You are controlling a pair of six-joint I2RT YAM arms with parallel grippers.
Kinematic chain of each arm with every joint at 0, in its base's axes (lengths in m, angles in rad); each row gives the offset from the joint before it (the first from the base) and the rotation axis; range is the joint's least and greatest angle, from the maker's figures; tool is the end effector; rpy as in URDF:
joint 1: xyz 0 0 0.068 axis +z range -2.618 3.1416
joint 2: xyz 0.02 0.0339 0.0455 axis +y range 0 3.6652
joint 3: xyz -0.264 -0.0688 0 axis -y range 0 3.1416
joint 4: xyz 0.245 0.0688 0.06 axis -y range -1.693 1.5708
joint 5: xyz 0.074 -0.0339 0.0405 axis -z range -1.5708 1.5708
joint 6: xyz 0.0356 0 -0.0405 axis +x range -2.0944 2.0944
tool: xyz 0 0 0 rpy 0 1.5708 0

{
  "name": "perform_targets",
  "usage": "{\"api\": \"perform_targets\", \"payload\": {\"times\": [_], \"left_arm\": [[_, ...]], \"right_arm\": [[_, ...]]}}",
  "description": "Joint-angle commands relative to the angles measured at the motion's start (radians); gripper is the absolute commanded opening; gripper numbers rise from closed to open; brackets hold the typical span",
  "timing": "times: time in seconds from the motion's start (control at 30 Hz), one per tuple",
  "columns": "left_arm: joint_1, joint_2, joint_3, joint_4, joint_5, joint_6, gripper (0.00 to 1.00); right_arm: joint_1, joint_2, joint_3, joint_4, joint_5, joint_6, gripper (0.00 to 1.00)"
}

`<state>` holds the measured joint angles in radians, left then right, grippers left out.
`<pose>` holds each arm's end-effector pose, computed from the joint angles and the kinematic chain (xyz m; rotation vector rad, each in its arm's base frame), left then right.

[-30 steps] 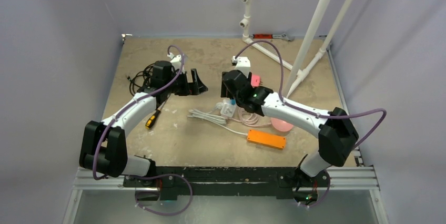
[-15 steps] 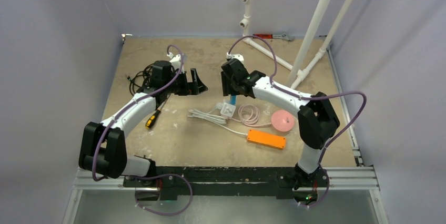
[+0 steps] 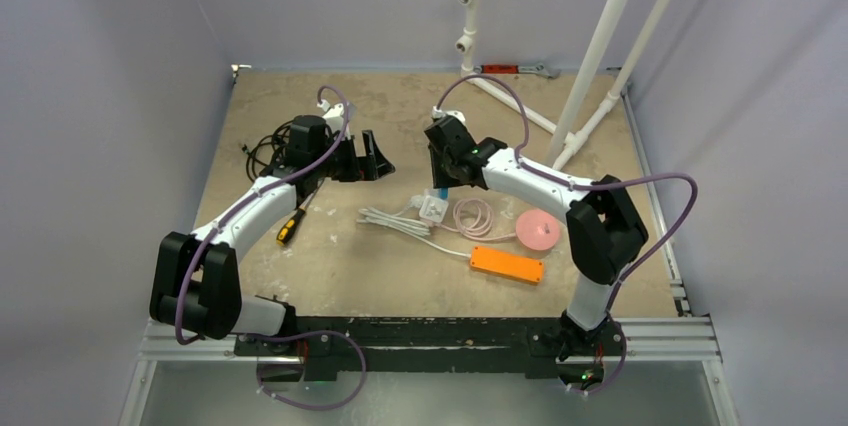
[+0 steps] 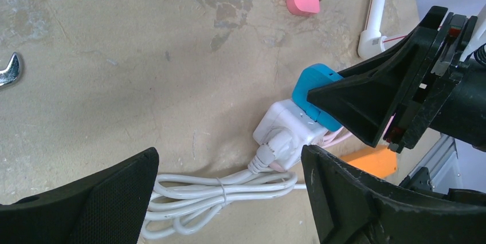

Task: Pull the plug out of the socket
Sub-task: Remove the plug from the socket.

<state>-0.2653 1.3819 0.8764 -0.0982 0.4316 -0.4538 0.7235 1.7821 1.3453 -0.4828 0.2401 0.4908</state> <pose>0.2869 -0.0934 0.2463 0.0457 2.2454 -0.8701 0.2968 0.2509 0.2360 -0.1865 2.4606 0.2307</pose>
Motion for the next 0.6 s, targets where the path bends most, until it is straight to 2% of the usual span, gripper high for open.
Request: {"api": "perform_targets", "payload": {"times": [0.0, 0.1, 0.13, 0.27, 0.33, 0.57], "left_arm": [[-0.005, -0.024, 0.004, 0.008, 0.011, -0.012, 0.94], [-0.007, -0.027, 0.001, 0.024, 0.037, -0.014, 0.94], [-0.01, -0.032, 0.0, 0.033, 0.048, -0.014, 0.94], [-0.042, -0.046, 0.003, 0.046, 0.091, 0.017, 0.94], [-0.064, -0.039, 0.007, 0.069, 0.154, 0.031, 0.94], [-0.145, -0.022, 0.014, 0.113, 0.254, 0.063, 0.94]], "right_arm": [[-0.006, -0.042, -0.014, 0.044, -0.022, 0.02, 0.22], [-0.006, -0.075, -0.015, 0.066, -0.019, 0.026, 0.03], [-0.006, -0.092, -0.014, 0.078, -0.013, 0.023, 0.0], [-0.006, -0.19, -0.036, 0.176, 0.06, -0.016, 0.0], [-0.004, -0.264, -0.076, 0.283, 0.08, -0.051, 0.0], [-0.003, -0.502, -0.329, 0.699, -0.023, -0.202, 0.0]]}}
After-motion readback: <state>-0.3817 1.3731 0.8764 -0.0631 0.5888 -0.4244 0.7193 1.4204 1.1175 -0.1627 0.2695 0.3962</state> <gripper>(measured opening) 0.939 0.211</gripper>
